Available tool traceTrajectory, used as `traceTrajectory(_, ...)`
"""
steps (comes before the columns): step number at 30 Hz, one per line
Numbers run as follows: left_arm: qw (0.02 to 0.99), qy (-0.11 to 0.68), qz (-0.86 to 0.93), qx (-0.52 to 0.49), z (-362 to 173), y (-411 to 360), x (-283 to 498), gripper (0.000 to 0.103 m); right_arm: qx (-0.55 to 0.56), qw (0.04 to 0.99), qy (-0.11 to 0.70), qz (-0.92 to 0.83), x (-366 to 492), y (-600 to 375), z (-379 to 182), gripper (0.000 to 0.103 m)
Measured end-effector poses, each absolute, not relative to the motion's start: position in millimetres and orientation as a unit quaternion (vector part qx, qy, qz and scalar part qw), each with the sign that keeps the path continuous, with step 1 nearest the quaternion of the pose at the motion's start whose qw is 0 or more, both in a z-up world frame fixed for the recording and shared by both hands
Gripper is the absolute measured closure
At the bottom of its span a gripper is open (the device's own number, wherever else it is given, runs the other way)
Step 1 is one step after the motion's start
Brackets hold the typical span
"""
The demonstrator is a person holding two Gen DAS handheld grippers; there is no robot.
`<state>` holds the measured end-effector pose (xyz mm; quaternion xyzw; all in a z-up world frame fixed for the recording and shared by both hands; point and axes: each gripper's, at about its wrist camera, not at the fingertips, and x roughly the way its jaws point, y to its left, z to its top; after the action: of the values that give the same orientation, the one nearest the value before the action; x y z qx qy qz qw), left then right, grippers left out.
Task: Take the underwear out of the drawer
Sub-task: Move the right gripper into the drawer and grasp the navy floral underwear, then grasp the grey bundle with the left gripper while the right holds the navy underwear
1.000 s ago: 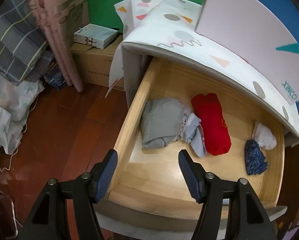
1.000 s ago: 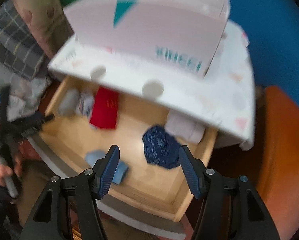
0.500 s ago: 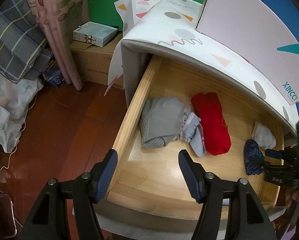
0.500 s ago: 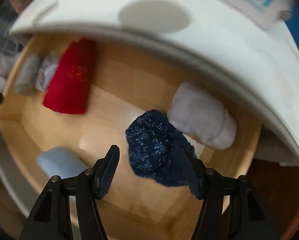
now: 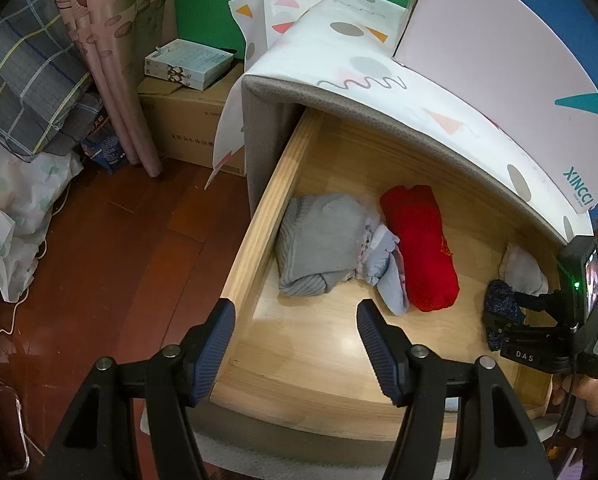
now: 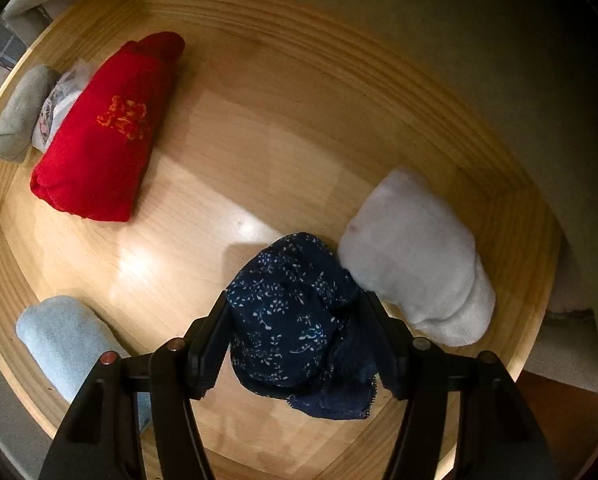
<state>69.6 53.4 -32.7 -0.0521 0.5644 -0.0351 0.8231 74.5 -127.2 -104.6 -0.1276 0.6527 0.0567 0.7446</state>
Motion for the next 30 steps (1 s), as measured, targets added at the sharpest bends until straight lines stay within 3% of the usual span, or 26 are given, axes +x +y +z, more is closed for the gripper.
traceTrajectory(4, 0.823, 0.565, -0.033, -0.052, -33, 54, 70, 0.038, -0.116, 0.740, 0.659, 0.065, 71, -125, -106, 0.060)
traceTrajectory(10, 0.822, 0.566, -0.033, -0.052, -33, 54, 70, 0.038, -0.108, 0.721, 0.682, 0.066, 57, -122, -106, 0.070)
traceTrajectory(30, 0.820, 0.568, -0.039, -0.053, -35, 55, 69, 0.038, 0.028, 0.643, 0.765, -0.034, -13, -151, -119, 0.077)
